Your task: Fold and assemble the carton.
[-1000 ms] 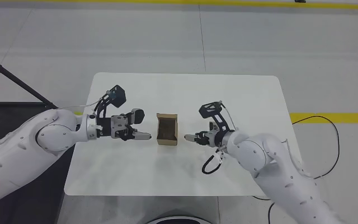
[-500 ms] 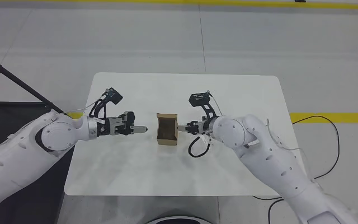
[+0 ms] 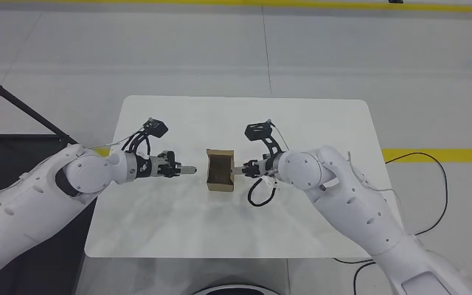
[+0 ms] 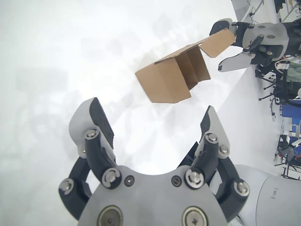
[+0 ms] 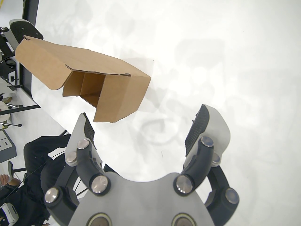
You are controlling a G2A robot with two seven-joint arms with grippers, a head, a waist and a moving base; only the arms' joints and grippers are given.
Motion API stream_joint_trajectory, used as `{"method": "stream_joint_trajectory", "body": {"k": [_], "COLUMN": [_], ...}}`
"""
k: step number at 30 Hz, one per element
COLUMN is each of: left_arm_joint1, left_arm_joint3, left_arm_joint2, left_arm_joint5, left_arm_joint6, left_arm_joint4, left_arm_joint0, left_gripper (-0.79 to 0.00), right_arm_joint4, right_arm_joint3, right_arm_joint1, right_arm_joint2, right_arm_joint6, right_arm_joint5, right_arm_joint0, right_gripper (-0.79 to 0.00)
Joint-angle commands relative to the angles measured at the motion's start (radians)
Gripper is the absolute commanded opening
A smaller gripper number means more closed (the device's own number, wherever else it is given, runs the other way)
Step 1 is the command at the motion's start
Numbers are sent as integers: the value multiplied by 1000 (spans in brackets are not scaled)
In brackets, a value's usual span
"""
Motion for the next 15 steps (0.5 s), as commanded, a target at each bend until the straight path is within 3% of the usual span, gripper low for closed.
{"method": "stream_joint_trajectory", "body": {"k": [1, 8, 15], "left_arm_joint1": [-5, -37, -87], "left_arm_joint3": [-4, -3, 20], "left_arm_joint2": [0, 8, 36], "left_arm_joint5": [37, 126, 146], "left_arm_joint6": [6, -6, -7], "left_arm_joint4": [11, 47, 69], "left_arm_joint0": [9, 9, -6], "left_gripper": [-9, -185, -114], "right_arm_joint4": [-4, 35, 33], "right_arm_joint3": [3, 37, 65], "right_arm_joint1": [-2, -8, -19], "right_arm_joint2": [1, 27, 23], "right_arm_joint6": [-14, -20, -9], "right_arm_joint5": [9, -1, 12], "right_arm_joint0": [-11, -18, -7], "right_gripper": [0, 0, 0]}}
